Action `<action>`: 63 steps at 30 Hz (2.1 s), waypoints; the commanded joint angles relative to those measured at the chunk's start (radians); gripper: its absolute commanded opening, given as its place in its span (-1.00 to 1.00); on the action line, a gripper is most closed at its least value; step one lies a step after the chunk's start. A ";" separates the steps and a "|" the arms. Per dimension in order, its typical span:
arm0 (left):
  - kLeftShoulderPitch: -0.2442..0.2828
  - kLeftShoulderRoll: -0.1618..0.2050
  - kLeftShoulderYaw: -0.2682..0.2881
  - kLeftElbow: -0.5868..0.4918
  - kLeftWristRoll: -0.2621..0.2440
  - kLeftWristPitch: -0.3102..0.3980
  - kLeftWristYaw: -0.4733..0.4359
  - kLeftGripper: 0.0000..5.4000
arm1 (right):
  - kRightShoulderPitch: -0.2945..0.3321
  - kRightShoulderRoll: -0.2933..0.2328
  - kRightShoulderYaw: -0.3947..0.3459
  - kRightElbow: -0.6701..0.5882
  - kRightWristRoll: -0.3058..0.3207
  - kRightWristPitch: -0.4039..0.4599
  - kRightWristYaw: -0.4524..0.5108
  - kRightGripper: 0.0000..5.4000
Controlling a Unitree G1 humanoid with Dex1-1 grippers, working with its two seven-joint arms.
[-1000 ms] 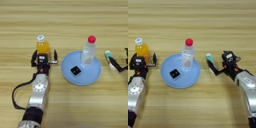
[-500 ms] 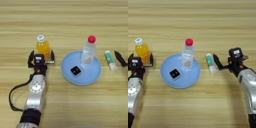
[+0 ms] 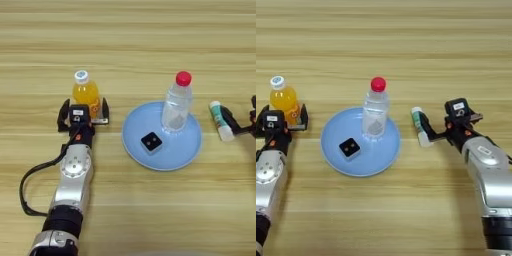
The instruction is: Move the objects on the table
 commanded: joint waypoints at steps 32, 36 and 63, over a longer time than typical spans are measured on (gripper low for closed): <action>-0.033 -0.002 -0.023 0.047 -0.006 -0.043 -0.050 0.25 | -0.077 0.015 -0.111 0.117 0.034 -0.083 -0.061 1.00; -0.052 -0.002 -0.026 0.081 -0.004 -0.050 -0.051 0.25 | -0.075 0.016 -0.112 0.115 0.036 -0.083 -0.065 1.00; -0.067 -0.049 -0.094 0.140 0.022 -0.068 -0.034 0.25 | -0.071 0.006 -0.119 0.121 0.043 -0.086 -0.058 1.00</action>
